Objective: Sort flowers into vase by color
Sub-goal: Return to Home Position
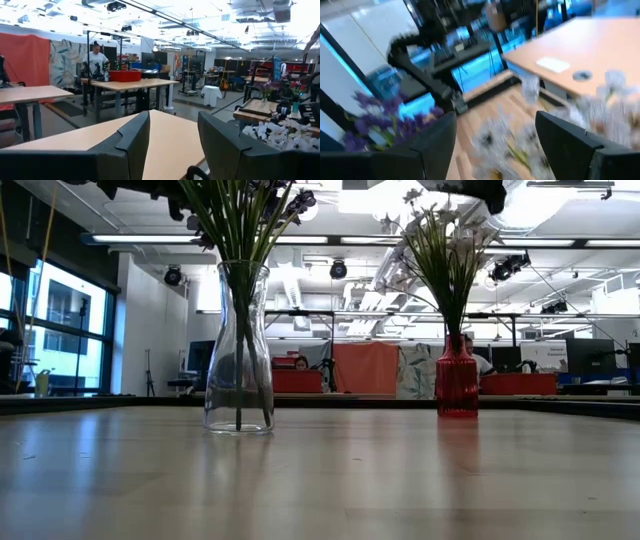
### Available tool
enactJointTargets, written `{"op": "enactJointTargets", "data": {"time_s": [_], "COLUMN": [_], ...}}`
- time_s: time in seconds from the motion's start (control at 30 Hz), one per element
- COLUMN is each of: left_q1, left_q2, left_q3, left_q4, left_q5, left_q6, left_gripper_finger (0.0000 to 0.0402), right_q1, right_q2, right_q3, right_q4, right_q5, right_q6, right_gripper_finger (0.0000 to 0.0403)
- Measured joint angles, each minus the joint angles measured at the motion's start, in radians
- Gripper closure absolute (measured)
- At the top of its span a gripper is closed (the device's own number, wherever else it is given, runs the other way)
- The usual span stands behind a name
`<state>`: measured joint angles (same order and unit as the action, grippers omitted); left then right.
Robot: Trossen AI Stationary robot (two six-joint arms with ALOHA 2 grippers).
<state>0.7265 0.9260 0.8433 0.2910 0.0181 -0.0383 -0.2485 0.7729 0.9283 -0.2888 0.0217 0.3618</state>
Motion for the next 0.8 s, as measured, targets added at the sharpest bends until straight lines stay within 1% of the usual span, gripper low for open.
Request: {"op": "enactJointTargets", "data": {"time_s": [0.13,0.2,0.27,0.3,0.37,0.43,0.47,0.53,0.6,0.67,0.7,0.73,0.8], "left_q1": [0.000,0.000,0.000,0.000,-0.002,-0.015,-0.029,-0.069,-0.120,-0.176,-0.206,-0.235,-0.295], "left_q2": [0.000,0.000,0.000,0.000,0.000,0.000,-0.001,-0.011,-0.026,-0.046,-0.059,-0.072,-0.104], "left_q3": [0.000,0.000,0.000,0.000,0.000,0.000,0.000,0.000,0.000,-0.005,-0.019,-0.041,-0.102], "left_q4": [0.003,0.020,0.052,0.068,0.089,0.108,0.118,0.124,0.110,0.053,0.026,0.017,0.037], "left_q5": [0.005,0.035,0.098,0.139,0.237,0.322,0.356,0.396,0.422,0.423,0.416,0.403,0.339], "left_q6": [-0.037,-0.066,-0.096,-0.113,-0.151,-0.206,-0.232,-0.246,-0.246,-0.224,-0.207,-0.200,-0.204], "left_gripper_finger": [0.0245,0.0245,0.0245,0.0245,0.0245,0.0249,0.0257,0.0282,0.0322,0.0370,0.0385,0.0392,0.0391], "right_q1": [0.000,0.000,0.000,0.000,0.000,0.002,0.006,0.014,0.019,0.019,0.018,0.018,0.018], "right_q2": [-0.012,-0.008,0.006,0.016,0.042,0.067,0.079,0.098,0.106,0.107,0.103,0.098,0.088], "right_q3": [0.000,0.000,0.000,0.000,0.000,0.000,0.000,0.000,0.000,0.000,0.000,0.000,0.000], "right_q4": [0.124,0.204,0.293,0.333,0.425,0.514,0.559,0.618,0.630,0.628,0.631,0.632,0.650], "right_q5": [0.001,0.000,-0.006,-0.026,-0.100,-0.169,-0.195,-0.219,-0.224,-0.237,-0.242,-0.245,-0.240], "right_q6": [0.000,-0.001,0.001,0.005,-0.009,-0.037,-0.049,-0.090,-0.133,-0.148,-0.152,-0.153,-0.125], "right_gripper_finger": [0.0137,0.0137,0.0137,0.0137,0.0139,0.0153,0.0167,0.0210,0.0273,0.0345,0.0374,0.0387,0.0382]}}
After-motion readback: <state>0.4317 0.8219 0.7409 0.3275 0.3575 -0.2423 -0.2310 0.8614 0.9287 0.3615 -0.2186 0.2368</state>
